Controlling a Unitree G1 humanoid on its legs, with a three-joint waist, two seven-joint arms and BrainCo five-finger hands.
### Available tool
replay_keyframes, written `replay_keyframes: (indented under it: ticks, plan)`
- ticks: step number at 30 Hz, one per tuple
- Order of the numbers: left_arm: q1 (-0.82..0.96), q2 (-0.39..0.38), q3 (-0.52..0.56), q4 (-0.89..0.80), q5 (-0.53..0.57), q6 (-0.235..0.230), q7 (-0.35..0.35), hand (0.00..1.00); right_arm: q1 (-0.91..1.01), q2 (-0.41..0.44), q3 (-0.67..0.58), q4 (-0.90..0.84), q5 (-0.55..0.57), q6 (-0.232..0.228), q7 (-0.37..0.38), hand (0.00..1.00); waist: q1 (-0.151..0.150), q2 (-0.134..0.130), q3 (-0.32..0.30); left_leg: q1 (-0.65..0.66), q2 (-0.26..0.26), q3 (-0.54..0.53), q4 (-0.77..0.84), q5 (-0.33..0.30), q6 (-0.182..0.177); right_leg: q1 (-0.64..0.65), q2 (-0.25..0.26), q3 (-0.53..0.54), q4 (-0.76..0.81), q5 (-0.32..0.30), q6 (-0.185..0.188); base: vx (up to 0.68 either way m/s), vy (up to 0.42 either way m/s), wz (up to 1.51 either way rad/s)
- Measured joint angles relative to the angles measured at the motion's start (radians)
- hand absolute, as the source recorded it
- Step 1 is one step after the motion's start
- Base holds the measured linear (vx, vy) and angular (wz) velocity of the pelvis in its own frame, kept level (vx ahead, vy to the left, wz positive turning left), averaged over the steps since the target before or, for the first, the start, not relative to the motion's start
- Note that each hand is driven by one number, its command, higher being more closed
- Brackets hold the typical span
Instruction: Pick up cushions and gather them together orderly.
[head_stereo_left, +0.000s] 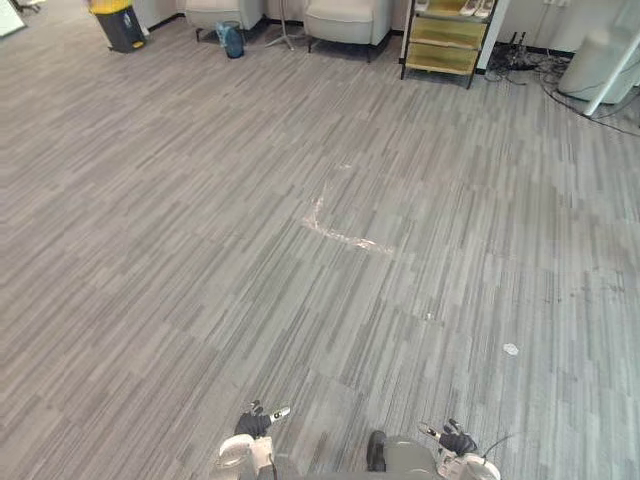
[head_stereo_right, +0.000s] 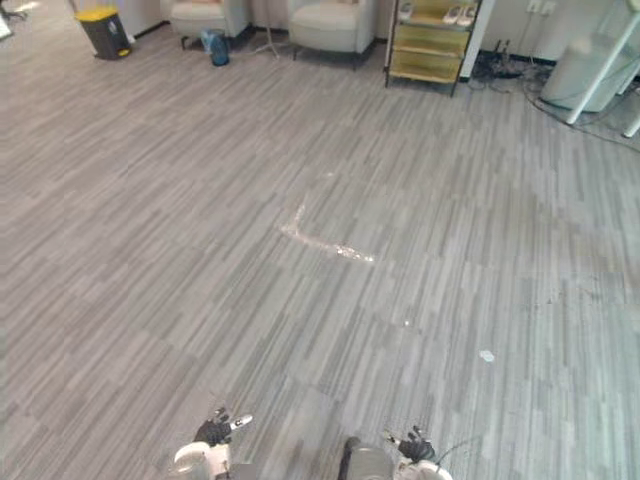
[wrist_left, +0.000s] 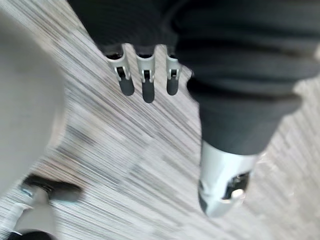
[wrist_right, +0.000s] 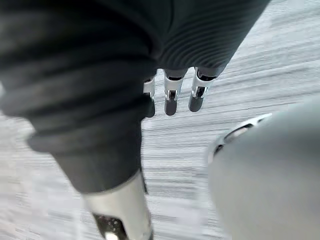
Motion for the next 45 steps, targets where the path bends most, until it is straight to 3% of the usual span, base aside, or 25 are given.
replay_keyframes:
  ticks: [4,7,9,11,12,13,14,16,18,20,22,24,25,26,29,31,32,34,36,39,40,41,42,43,45]
  plan:
    - [-0.006,0.003,-0.017,-0.017,0.000,-0.016,0.001,0.00,-0.024,-0.003,-0.033,0.022,0.001,0.009,-0.009,0.00,0.018,-0.021,0.008,-0.099,-0.115,0.118,-0.404,-0.073,0.020,0.174,-0.019,0.005,-0.173,0.012,0.017,0.48,-0.113,-0.12]
    - [-0.011,0.006,-0.046,-0.021,0.002,-0.019,0.002,0.00,-0.049,-0.007,-0.048,0.036,0.000,0.003,-0.013,0.00,0.034,-0.007,0.002,-0.164,-0.191,0.097,-0.795,0.057,-0.005,0.244,0.007,0.038,-0.286,0.006,0.038,0.48,0.044,-0.39]
    - [-0.020,0.022,-0.069,-0.017,0.003,-0.018,0.001,0.00,-0.060,0.005,-0.041,0.043,-0.001,0.005,-0.014,0.00,0.059,-0.033,-0.005,-0.172,-0.207,0.081,-0.761,0.156,0.067,0.281,-0.010,0.067,-0.306,-0.023,0.068,0.53,0.120,-0.58]
    - [-0.022,0.041,-0.069,-0.005,0.012,-0.015,0.000,0.00,-0.036,0.030,-0.039,0.049,-0.010,0.005,-0.011,0.00,0.050,-0.089,-0.029,-0.130,-0.262,0.075,-0.744,0.125,0.132,0.234,-0.078,0.099,-0.107,-0.044,0.103,0.69,0.104,-0.17]
    - [-0.024,0.044,-0.071,0.007,0.012,-0.016,0.000,0.00,-0.034,0.034,-0.044,0.055,-0.011,0.008,-0.009,0.00,0.050,-0.085,-0.035,-0.095,-0.272,0.077,-0.742,0.102,0.129,0.182,-0.091,0.119,0.062,-0.028,0.138,0.76,0.158,0.13]
    - [-0.029,0.051,-0.087,0.024,0.011,-0.015,0.000,0.00,-0.022,0.038,-0.044,0.061,-0.011,0.010,-0.009,0.00,0.041,-0.093,-0.030,-0.038,-0.280,0.074,-0.741,0.063,0.134,0.104,-0.109,0.146,0.294,0.052,0.259,0.64,0.142,0.19]
    - [-0.034,0.064,-0.106,0.033,0.011,-0.013,0.000,0.00,-0.014,0.039,-0.042,0.075,-0.011,0.010,-0.004,0.00,0.035,-0.097,-0.020,0.030,-0.285,0.069,-0.750,0.030,0.136,0.030,-0.131,0.164,0.503,0.116,0.319,0.62,0.122,0.19]
    - [-0.034,0.068,-0.125,0.061,0.011,0.002,0.000,0.00,-0.018,0.031,-0.042,0.061,-0.012,0.009,-0.001,0.00,0.016,-0.079,-0.004,0.179,-0.286,0.042,-0.809,0.012,0.137,-0.037,-0.177,0.078,0.672,0.066,0.219,0.64,0.092,0.09]
    - [-0.036,0.063,-0.159,0.081,0.011,0.006,0.000,0.00,-0.016,0.017,-0.033,0.036,-0.018,0.004,0.003,0.00,0.005,-0.041,0.011,0.327,-0.259,0.038,-0.906,0.012,0.137,-0.082,-0.183,-0.021,0.572,-0.007,0.135,0.53,0.008,0.05]
    - [-0.043,0.056,-0.159,0.086,0.013,0.006,0.000,0.00,-0.016,0.017,-0.034,0.025,-0.029,-0.002,0.011,0.00,0.003,-0.044,0.013,0.385,-0.243,0.029,-0.927,0.008,0.143,-0.162,-0.170,-0.075,0.362,-0.019,0.116,0.53,-0.130,0.24]
    - [-0.042,0.050,-0.167,0.085,0.022,0.004,-0.001,0.00,-0.016,0.016,-0.038,0.004,-0.031,-0.006,0.011,0.00,-0.009,-0.039,0.016,0.403,-0.213,0.015,-0.926,-0.012,0.127,-0.197,-0.108,-0.062,0.049,0.084,0.122,0.45,-0.194,0.48]
    - [-0.043,0.059,-0.177,0.084,0.041,0.002,-0.002,0.00,-0.008,0.018,-0.044,0.010,-0.031,-0.005,0.010,0.00,-0.017,-0.066,0.019,0.463,-0.209,0.005,-0.926,-0.091,0.077,-0.213,-0.090,0.002,-0.233,0.269,0.129,0.47,-0.258,0.67]
    - [-0.041,0.050,-0.174,0.087,0.042,0.003,0.000,0.00,-0.007,0.010,-0.051,0.009,-0.029,-0.005,0.009,0.00,-0.026,-0.060,0.015,0.494,-0.194,-0.016,-0.926,-0.139,0.067,-0.215,-0.078,0.014,-0.177,0.361,0.117,0.50,-0.272,0.47]
    - [-0.030,0.027,-0.154,0.093,0.043,0.002,-0.002,0.00,-0.013,-0.010,-0.055,0.009,-0.036,-0.004,0.007,0.00,-0.027,-0.017,0.016,0.520,-0.162,-0.035,-0.903,-0.163,0.060,-0.246,-0.062,0.004,-0.043,0.299,0.081,0.47,-0.270,0.28]
    - [-0.023,-0.002,-0.110,0.096,0.049,0.003,-0.004,0.00,-0.011,-0.015,-0.085,0.001,-0.044,-0.003,0.007,0.00,-0.043,0.021,-0.009,0.350,-0.093,-0.090,-0.494,-0.130,0.034,-0.206,-0.052,-0.054,0.034,0.176,0.059,0.46,-0.313,0.34]
    - [-0.028,-0.026,-0.063,0.071,0.048,0.006,-0.018,0.00,-0.004,-0.025,-0.069,-0.005,-0.040,0.000,0.004,0.00,-0.040,0.040,0.005,0.190,-0.028,-0.130,-0.134,0.041,-0.036,-0.111,-0.024,-0.078,0.014,0.130,0.030,0.55,-0.308,0.42]
    - [-0.024,-0.029,-0.060,0.048,0.047,0.005,-0.021,0.00,-0.003,-0.028,-0.040,-0.004,-0.040,0.006,0.002,0.00,-0.026,0.042,0.008,0.114,0.005,-0.109,0.020,0.039,-0.023,-0.048,-0.001,-0.079,-0.010,0.100,0.011,0.36,-0.151,0.15]
    - [-0.022,-0.020,-0.062,0.018,0.039,0.002,-0.021,0.00,-0.014,-0.011,-0.018,0.007,-0.040,0.012,0.000,0.00,-0.010,0.020,0.015,0.026,-0.003,-0.068,0.068,-0.009,0.017,0.057,0.005,-0.077,-0.074,0.080,0.007,0.40,-0.153,-0.01]
    - [-0.021,-0.017,-0.065,0.000,0.033,-0.001,-0.020,0.00,-0.025,-0.004,-0.025,0.022,-0.042,0.016,-0.003,0.00,0.004,0.013,0.018,-0.048,-0.037,0.011,-0.124,-0.069,0.035,0.140,0.005,-0.071,-0.148,0.075,0.019,0.49,-0.115,-0.23]
    - [-0.021,-0.018,-0.069,-0.009,0.030,-0.001,-0.019,0.00,-0.026,-0.004,-0.046,0.029,-0.041,0.016,-0.012,0.00,0.019,0.013,0.017,-0.046,-0.149,-0.012,-0.637,-0.019,0.022,0.192,-0.002,-0.044,-0.186,0.052,0.053,0.36,0.036,-0.35]
    - [-0.021,-0.015,-0.078,-0.007,0.029,-0.001,-0.018,0.00,-0.023,-0.011,-0.044,0.041,-0.042,0.017,-0.013,0.00,0.027,0.018,0.014,-0.041,-0.176,-0.054,-0.778,0.091,0.020,0.214,0.012,-0.017,-0.196,0.032,0.070,0.47,0.121,-0.63]
    - [-0.020,-0.010,-0.084,-0.004,0.029,-0.001,-0.019,0.00,-0.018,-0.003,-0.039,0.041,-0.044,0.017,-0.014,0.00,0.040,0.007,0.008,-0.030,-0.189,-0.068,-0.774,0.170,0.046,0.229,0.012,0.014,-0.199,0.015,0.088,0.52,0.128,-0.64]
    - [-0.024,0.003,-0.089,-0.001,0.029,0.000,-0.019,0.00,-0.019,0.006,-0.033,0.041,-0.044,0.018,-0.015,0.00,0.040,0.000,0.000,-0.029,-0.202,-0.065,-0.760,0.166,0.061,0.242,0.000,0.025,-0.200,0.007,0.098,0.59,0.096,-0.40]
    - [-0.033,0.020,-0.102,0.015,0.030,0.003,-0.019,0.00,-0.013,0.018,-0.023,0.038,-0.046,0.017,-0.013,0.00,0.019,-0.043,-0.015,-0.032,-0.230,-0.055,-0.723,0.119,0.077,0.250,-0.037,0.036,-0.189,-0.002,0.111,0.61,0.076,-0.07]
    - [-0.043,0.023,-0.118,0.028,0.031,0.003,-0.020,0.00,0.001,0.020,-0.024,0.040,-0.048,0.018,-0.012,0.00,0.022,-0.052,-0.021,-0.006,-0.240,-0.029,-0.693,0.052,0.091,0.191,-0.066,0.088,-0.018,-0.008,0.123,0.58,0.118,-0.14]
